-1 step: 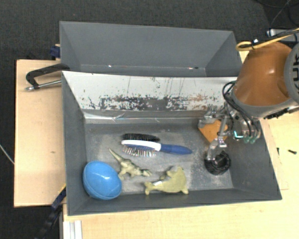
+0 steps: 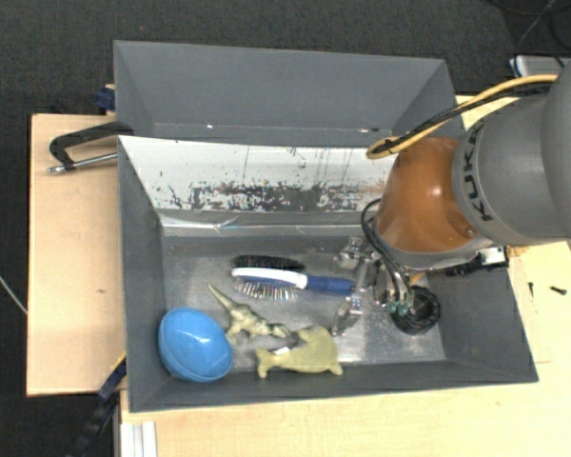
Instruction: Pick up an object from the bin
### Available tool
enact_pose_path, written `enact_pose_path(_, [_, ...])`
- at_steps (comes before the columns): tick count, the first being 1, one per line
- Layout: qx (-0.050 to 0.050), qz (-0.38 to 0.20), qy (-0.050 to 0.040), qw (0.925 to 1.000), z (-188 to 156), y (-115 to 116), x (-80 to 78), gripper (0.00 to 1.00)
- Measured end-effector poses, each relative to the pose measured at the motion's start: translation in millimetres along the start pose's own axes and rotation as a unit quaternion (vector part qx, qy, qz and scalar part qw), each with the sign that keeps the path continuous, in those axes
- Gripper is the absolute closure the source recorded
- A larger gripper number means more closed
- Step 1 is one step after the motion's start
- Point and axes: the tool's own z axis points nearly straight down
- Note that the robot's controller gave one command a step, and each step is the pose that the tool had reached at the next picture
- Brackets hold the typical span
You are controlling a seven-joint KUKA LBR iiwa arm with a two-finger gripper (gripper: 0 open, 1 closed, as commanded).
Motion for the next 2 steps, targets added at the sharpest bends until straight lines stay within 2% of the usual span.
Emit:
enact_pose_path(1, [-0.001,0.000,-0.0039,1.0000,-2.6,-0.5,-2.7,1.00])
enact_pose_path(2, [0.000,0.006,-0.0025,1.0000,-158.6,-32.9,14.8,1.00])
